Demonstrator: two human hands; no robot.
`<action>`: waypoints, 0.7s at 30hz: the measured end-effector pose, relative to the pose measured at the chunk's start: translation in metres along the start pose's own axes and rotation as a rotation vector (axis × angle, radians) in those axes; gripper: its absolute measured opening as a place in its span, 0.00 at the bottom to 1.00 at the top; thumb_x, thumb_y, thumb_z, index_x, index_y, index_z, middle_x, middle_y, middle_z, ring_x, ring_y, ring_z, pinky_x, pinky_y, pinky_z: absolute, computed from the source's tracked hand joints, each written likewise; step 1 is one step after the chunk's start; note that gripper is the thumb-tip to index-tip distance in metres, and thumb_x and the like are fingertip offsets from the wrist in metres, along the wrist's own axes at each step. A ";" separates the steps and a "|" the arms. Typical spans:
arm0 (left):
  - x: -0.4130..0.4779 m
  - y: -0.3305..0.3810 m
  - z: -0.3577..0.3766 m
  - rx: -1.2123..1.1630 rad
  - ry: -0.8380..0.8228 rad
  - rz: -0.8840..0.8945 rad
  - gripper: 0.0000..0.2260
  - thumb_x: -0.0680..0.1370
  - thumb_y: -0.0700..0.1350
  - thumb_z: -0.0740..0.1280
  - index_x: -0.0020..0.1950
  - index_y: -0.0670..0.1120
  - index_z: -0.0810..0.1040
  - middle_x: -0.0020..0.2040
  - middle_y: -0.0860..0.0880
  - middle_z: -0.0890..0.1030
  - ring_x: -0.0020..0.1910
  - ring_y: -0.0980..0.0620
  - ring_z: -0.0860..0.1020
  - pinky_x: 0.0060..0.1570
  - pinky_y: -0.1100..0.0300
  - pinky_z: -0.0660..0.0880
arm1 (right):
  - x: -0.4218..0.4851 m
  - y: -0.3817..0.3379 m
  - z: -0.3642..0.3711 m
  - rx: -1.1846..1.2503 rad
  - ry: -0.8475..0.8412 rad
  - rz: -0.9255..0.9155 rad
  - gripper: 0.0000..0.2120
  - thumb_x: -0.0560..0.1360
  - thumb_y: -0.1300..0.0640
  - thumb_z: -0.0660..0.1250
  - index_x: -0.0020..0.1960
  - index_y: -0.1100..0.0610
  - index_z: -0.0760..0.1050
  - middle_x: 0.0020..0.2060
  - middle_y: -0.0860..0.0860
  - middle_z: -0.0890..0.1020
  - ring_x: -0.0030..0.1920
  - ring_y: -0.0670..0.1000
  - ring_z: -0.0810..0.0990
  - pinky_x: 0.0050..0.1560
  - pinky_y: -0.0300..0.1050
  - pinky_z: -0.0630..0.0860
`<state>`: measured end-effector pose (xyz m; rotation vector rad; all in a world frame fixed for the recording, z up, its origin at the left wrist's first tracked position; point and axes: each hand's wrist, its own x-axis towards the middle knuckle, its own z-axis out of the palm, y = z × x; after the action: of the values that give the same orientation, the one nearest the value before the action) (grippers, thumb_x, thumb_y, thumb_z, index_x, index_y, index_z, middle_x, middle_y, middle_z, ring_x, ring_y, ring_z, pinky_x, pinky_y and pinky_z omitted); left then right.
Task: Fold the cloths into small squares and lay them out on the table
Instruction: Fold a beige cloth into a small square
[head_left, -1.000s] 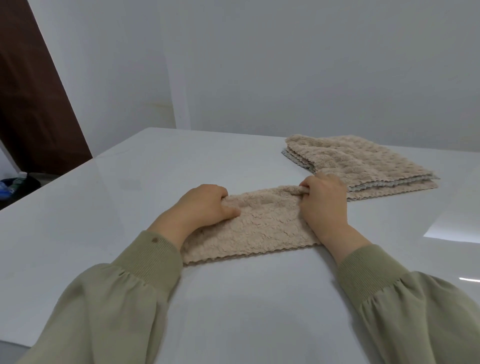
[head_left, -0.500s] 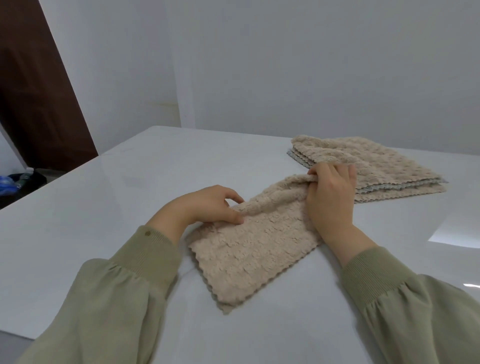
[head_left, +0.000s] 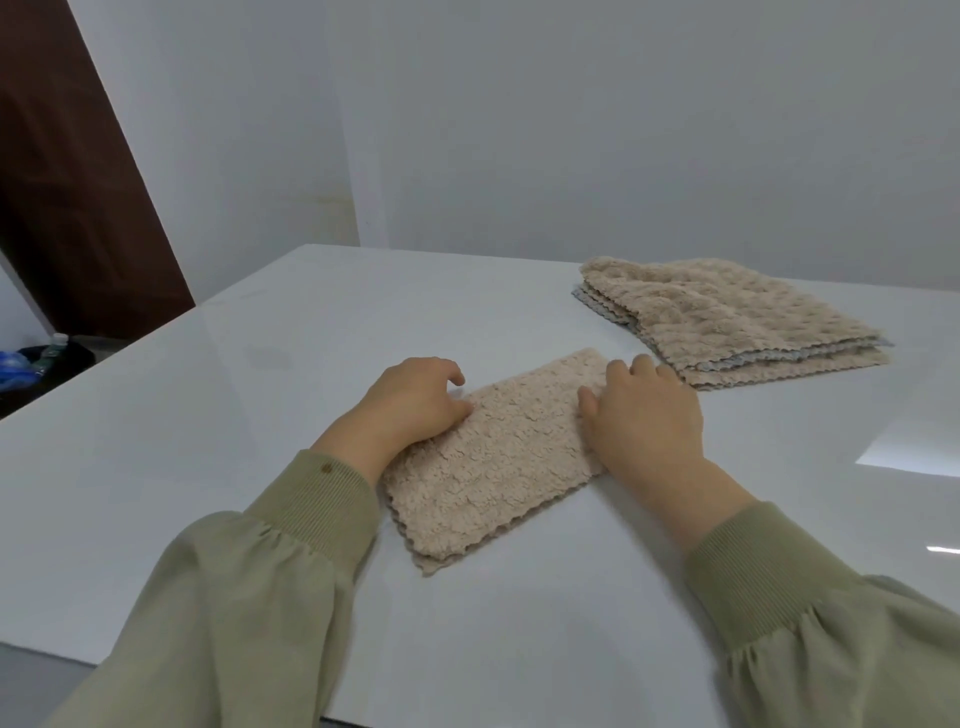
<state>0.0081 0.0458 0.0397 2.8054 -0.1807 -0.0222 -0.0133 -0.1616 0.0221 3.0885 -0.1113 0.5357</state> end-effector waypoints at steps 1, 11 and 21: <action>-0.001 0.001 0.000 -0.003 -0.003 0.014 0.18 0.78 0.51 0.64 0.68 0.50 0.70 0.66 0.48 0.73 0.64 0.49 0.71 0.59 0.57 0.67 | -0.004 0.000 -0.003 -0.001 -0.063 0.015 0.21 0.80 0.45 0.50 0.61 0.59 0.69 0.56 0.55 0.73 0.57 0.57 0.72 0.49 0.50 0.68; -0.016 0.000 -0.012 -0.577 -0.566 0.000 0.33 0.75 0.44 0.69 0.76 0.55 0.56 0.55 0.46 0.79 0.42 0.53 0.80 0.37 0.62 0.77 | -0.013 0.017 -0.004 0.084 -0.193 -0.096 0.19 0.80 0.45 0.53 0.62 0.58 0.67 0.58 0.55 0.72 0.58 0.57 0.70 0.51 0.50 0.70; -0.013 0.011 0.013 -0.374 0.155 0.188 0.17 0.81 0.49 0.60 0.70 0.53 0.69 0.54 0.55 0.77 0.52 0.58 0.75 0.52 0.63 0.69 | 0.028 0.035 0.021 0.401 -0.123 -0.276 0.25 0.79 0.48 0.60 0.72 0.57 0.63 0.72 0.53 0.64 0.70 0.53 0.66 0.67 0.45 0.63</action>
<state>-0.0067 0.0331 0.0310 2.3955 -0.3618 0.1859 0.0175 -0.1990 0.0119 3.4316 0.4730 0.3976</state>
